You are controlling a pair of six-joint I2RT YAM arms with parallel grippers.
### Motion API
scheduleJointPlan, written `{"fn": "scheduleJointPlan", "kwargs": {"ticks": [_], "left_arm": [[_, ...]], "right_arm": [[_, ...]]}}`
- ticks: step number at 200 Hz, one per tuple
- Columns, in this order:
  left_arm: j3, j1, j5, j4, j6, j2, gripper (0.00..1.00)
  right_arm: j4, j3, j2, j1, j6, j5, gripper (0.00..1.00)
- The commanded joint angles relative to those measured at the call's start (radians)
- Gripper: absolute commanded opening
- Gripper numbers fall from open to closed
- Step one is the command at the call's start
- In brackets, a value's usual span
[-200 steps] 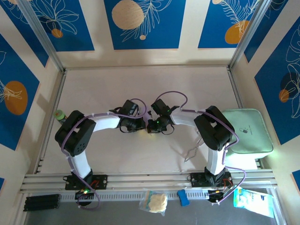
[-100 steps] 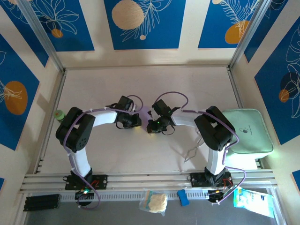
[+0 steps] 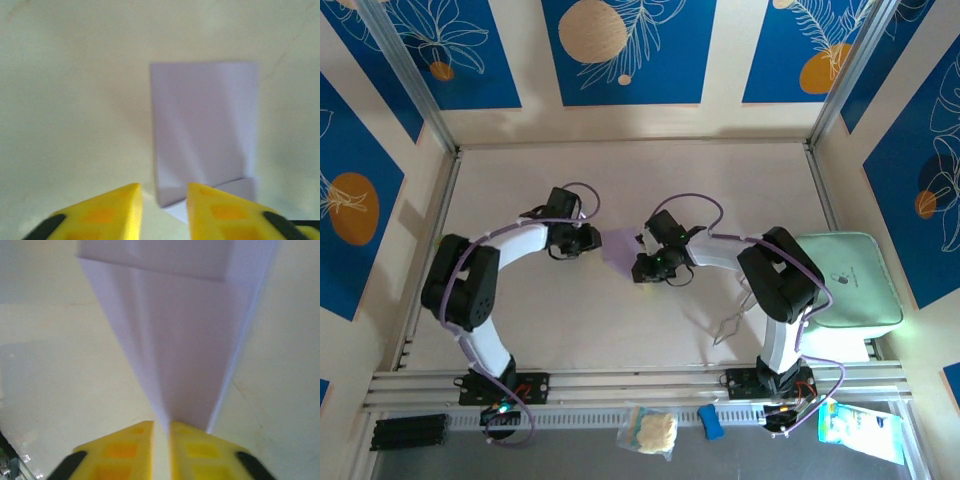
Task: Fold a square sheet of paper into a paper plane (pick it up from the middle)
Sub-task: Third fold the triangle at the center of the table.
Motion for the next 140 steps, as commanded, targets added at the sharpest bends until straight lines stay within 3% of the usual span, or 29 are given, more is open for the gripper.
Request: {"fn": "scheduleJointPlan", "kwargs": {"ticks": [1,23,50,85,140], "left_arm": [[-0.021,0.005,-0.02,0.02,-0.1,-0.117,0.38],[-0.084,0.005,-0.026,0.048,-0.179,-0.184,0.48],[-0.15,0.004,0.029,0.102,-0.264,-0.216,0.55],[-0.209,-0.019,0.109,0.191,-0.354,-0.183,0.57],[-0.218,-0.071,0.112,0.234,-0.394,-0.089,0.51]], "right_arm": [[0.026,0.058,-0.082,0.003,0.046,0.028,0.22],[0.064,0.04,-0.109,0.004,0.094,0.084,0.28],[0.064,0.044,-0.079,0.005,0.123,0.087,0.27],[0.037,0.085,-0.002,0.0,0.142,0.1,0.24],[0.008,0.117,0.092,-0.016,0.148,0.118,0.24]]}}
